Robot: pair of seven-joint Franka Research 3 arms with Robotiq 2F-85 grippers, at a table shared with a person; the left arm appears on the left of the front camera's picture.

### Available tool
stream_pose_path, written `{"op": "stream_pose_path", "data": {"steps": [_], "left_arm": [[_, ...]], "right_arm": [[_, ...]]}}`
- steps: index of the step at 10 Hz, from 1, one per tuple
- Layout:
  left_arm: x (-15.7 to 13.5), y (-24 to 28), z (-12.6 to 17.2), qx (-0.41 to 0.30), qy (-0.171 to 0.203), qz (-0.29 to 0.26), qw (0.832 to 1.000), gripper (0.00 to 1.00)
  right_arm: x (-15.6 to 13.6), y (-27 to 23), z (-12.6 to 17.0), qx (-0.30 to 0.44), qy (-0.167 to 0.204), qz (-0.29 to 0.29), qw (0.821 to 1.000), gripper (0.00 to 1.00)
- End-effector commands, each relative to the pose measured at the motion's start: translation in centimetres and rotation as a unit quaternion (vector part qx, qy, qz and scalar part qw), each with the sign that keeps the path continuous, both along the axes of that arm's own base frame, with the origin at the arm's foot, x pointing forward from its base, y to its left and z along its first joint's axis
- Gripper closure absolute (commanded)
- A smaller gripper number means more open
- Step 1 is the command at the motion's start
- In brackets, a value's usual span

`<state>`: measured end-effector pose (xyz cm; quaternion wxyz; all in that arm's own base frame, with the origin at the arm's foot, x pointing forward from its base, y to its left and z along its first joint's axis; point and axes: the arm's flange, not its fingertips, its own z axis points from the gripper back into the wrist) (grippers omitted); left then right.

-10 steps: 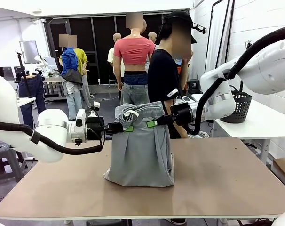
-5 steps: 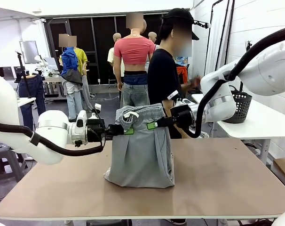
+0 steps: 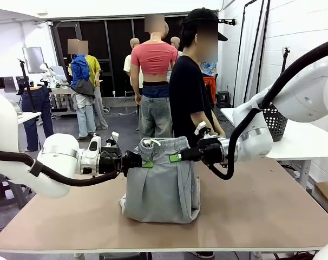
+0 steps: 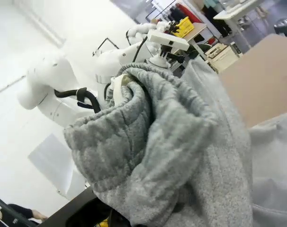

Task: Fold the training pants.
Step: Fold the Training pants in half.

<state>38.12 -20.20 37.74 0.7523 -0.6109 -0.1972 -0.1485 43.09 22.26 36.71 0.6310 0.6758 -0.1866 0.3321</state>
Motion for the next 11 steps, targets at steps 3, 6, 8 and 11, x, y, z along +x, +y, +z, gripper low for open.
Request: {"op": "stream_pose_path", "data": {"steps": [3,6,8,11], "left_arm": [[3.6,1.5,-3.9,0.01,0.049,0.038,0.998,1.0],[6.4,1.8,-6.5,0.012,0.062,0.069,0.996,1.0],[8.4,2.1,-7.7,0.014,0.087,0.084,0.993,1.0],[7.2,0.0,-6.7,0.001,0.083,0.045,0.996,1.0]], "right_arm": [[2.9,-0.9,-3.2,-0.036,0.068,-0.071,0.995,1.0],[5.8,-2.1,-4.9,-0.049,0.088,-0.105,0.989,1.0],[7.4,-2.5,-5.9,-0.052,0.102,-0.109,0.987,1.0],[5.8,-0.6,-6.1,-0.057,0.087,-0.081,0.991,1.0]]}}
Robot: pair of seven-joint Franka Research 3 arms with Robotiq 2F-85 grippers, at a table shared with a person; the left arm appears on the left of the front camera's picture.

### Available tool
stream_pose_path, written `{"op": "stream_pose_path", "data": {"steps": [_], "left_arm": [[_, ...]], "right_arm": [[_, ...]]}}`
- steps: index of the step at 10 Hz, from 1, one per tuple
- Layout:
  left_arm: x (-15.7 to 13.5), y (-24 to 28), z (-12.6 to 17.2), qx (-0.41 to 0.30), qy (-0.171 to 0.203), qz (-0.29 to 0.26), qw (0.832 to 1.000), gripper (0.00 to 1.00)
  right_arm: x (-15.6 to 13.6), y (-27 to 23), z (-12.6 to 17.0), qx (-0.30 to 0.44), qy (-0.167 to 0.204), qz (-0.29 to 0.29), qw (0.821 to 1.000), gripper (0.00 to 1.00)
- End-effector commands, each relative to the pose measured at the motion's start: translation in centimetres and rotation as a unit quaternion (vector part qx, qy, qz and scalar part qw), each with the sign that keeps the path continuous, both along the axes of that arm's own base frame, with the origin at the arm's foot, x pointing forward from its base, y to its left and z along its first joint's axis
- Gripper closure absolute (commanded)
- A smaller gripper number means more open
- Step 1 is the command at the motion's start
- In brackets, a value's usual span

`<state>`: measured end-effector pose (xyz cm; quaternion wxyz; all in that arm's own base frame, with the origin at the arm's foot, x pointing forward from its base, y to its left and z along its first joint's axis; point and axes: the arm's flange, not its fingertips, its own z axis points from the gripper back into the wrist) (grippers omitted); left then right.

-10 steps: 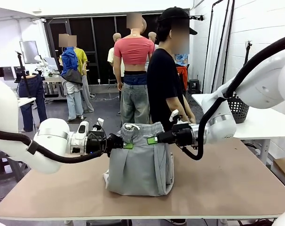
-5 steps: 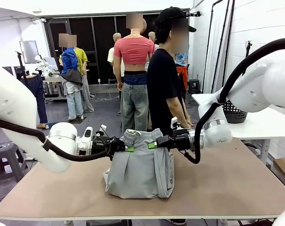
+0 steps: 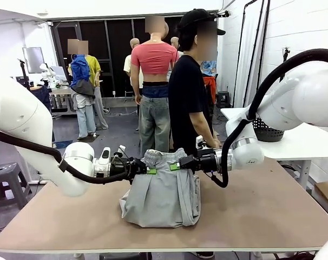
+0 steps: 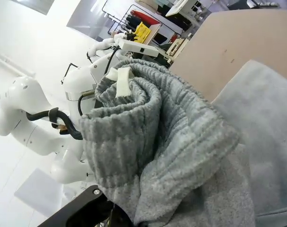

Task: Fold the training pants.
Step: Fold the Training pants in half.

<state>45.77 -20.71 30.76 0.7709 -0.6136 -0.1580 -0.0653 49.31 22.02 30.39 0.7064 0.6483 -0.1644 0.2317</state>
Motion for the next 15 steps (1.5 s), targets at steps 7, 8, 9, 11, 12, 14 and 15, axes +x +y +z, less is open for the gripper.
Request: {"op": "stream_pose_path", "data": {"steps": [7,8,9,11,12,14,15], "left_arm": [[4.3,-0.2,1.8,0.013,0.042,0.022,0.999,1.0],[5.4,-0.3,1.0,0.019,0.065,0.031,0.997,1.0],[6.0,-0.3,0.1,0.018,0.084,0.03,0.996,1.0],[6.4,0.1,-2.0,0.019,0.124,0.036,0.991,1.0],[6.8,0.5,-2.7,0.028,0.14,0.039,0.989,1.0],[7.1,1.3,-3.9,0.046,0.165,0.054,0.984,1.0],[7.2,1.3,-4.6,0.048,0.178,0.057,0.981,1.0]], "right_arm": [[4.0,-1.2,0.5,0.011,0.031,-0.054,0.998,1.0],[4.6,-1.5,0.0,0.006,0.043,-0.064,0.997,1.0],[5.2,-1.7,-0.7,0.007,0.048,-0.075,0.996,1.0],[5.8,-2.3,-2.1,-0.002,0.075,-0.091,0.993,1.0],[6.1,-2.6,-2.9,-0.013,0.095,-0.091,0.991,1.0],[7.1,-2.8,-4.7,-0.031,0.131,-0.094,0.986,1.0],[7.2,-3.2,-5.6,-0.04,0.142,-0.105,0.983,1.0]]}}
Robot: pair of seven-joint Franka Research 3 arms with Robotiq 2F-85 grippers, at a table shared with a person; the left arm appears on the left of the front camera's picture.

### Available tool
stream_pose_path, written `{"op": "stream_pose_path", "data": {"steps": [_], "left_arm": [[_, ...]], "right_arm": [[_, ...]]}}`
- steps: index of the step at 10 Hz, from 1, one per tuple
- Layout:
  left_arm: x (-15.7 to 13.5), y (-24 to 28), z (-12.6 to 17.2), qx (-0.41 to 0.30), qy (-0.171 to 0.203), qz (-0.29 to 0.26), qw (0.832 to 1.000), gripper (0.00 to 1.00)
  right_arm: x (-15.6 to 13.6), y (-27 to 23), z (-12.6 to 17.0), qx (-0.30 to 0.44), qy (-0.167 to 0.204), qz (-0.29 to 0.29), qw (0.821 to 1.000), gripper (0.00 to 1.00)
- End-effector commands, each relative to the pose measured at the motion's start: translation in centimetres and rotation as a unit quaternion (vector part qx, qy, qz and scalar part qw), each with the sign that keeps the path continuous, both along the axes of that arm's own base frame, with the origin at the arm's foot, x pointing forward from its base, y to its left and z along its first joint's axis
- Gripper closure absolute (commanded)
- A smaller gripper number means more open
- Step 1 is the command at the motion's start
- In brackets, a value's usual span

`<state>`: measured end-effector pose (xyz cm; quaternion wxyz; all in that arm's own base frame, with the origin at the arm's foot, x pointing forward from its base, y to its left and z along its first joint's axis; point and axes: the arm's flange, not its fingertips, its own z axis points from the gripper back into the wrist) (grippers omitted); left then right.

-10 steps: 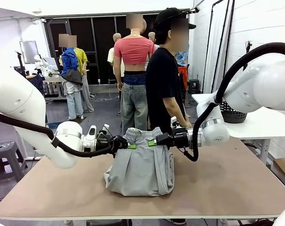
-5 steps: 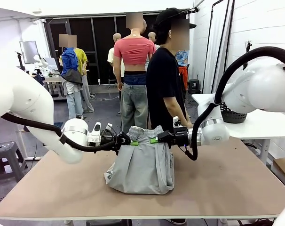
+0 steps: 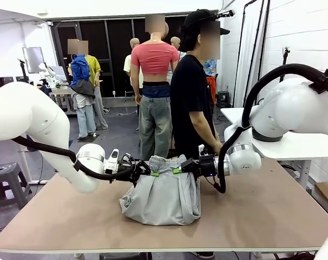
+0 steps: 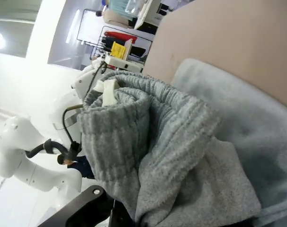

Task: Fold the training pants.
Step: Fold the Training pants in half.

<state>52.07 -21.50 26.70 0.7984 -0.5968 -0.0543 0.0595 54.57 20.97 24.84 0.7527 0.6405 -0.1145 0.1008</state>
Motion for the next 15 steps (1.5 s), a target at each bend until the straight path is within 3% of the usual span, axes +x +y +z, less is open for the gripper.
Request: {"op": "stream_pose_path", "data": {"steps": [1,6,8,13,15], "left_arm": [[1.1,2.1,-1.1,0.04,0.029,0.019,0.999,1.0],[1.9,2.2,-2.8,0.04,0.041,0.026,0.998,1.0],[2.1,2.4,-2.7,0.037,0.019,0.031,0.999,1.0],[3.1,2.4,-2.9,0.042,0.022,0.034,0.998,1.0],[3.1,3.2,-2.7,0.042,0.02,0.055,0.997,0.6]], "right_arm": [[2.0,-2.3,-0.5,-0.034,0.025,-0.038,0.998,1.0],[2.1,-3.1,-1.4,-0.057,0.034,-0.059,0.996,1.0],[2.1,-3.3,-1.1,-0.058,0.022,-0.072,0.995,1.0],[2.9,-3.4,-1.0,-0.06,0.027,-0.081,0.995,1.0],[2.8,-4.0,-0.7,-0.065,0.038,-0.093,0.993,0.6]]}}
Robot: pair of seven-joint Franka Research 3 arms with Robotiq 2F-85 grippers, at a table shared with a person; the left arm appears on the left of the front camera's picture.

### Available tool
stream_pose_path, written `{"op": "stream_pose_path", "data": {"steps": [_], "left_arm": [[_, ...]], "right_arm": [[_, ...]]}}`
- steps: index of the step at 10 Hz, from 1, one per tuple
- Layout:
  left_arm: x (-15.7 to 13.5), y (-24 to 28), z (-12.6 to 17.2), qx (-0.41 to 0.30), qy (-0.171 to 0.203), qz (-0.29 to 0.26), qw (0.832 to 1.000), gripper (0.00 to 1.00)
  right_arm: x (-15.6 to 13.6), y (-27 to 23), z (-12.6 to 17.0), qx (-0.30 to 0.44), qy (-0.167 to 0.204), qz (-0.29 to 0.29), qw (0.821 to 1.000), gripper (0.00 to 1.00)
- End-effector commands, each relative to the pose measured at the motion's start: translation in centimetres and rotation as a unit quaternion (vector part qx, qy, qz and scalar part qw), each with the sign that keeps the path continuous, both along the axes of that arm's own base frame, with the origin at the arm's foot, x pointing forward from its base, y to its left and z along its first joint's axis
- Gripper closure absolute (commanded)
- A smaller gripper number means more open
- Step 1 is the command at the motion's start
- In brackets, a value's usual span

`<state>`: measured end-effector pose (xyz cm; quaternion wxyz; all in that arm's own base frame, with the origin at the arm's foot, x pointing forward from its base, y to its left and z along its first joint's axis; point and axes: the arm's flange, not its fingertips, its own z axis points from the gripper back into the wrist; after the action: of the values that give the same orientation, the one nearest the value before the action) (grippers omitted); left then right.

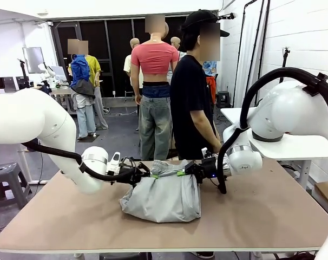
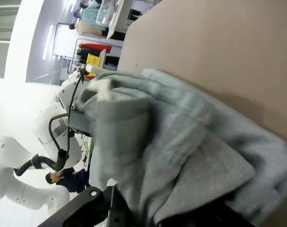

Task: Fold the training pants.
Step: Fold the Training pants in half.

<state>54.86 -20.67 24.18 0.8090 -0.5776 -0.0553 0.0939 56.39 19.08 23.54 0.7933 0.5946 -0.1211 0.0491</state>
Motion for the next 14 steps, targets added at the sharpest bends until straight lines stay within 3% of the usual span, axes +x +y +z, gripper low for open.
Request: {"op": "stream_pose_path", "data": {"steps": [1,3,5,7,12,13,14], "left_arm": [[0.3,3.0,0.0,0.023,-0.011,0.038,0.999,0.4],[0.2,4.3,0.3,0.021,-0.016,0.057,0.998,0.01],[-0.3,5.6,1.4,0.026,-0.027,0.069,0.997,0.0],[-1.0,7.1,3.3,0.037,-0.043,0.082,0.995,0.0],[-3.8,9.9,8.6,0.026,-0.107,0.108,0.988,0.0],[-4.2,9.7,8.8,-0.001,-0.113,0.081,0.99,0.0],[-2.6,9.9,8.9,0.03,-0.087,0.101,0.991,0.0]], "right_arm": [[0.8,-2.6,0.7,-0.013,0.009,-0.047,0.999,0.4],[0.4,-3.8,0.7,-0.025,0.016,-0.058,0.998,0.0],[-0.2,-5.8,1.4,-0.06,0.012,-0.081,0.995,0.0],[-0.9,-7.9,3.5,-0.094,-0.014,-0.11,0.989,0.0],[-3.2,-9.4,8.7,-0.095,-0.073,-0.12,0.985,0.0],[-1.6,-9.3,7.9,-0.084,-0.049,-0.12,0.988,0.0],[-1.6,-9.3,7.9,-0.084,-0.049,-0.12,0.988,0.0]]}}
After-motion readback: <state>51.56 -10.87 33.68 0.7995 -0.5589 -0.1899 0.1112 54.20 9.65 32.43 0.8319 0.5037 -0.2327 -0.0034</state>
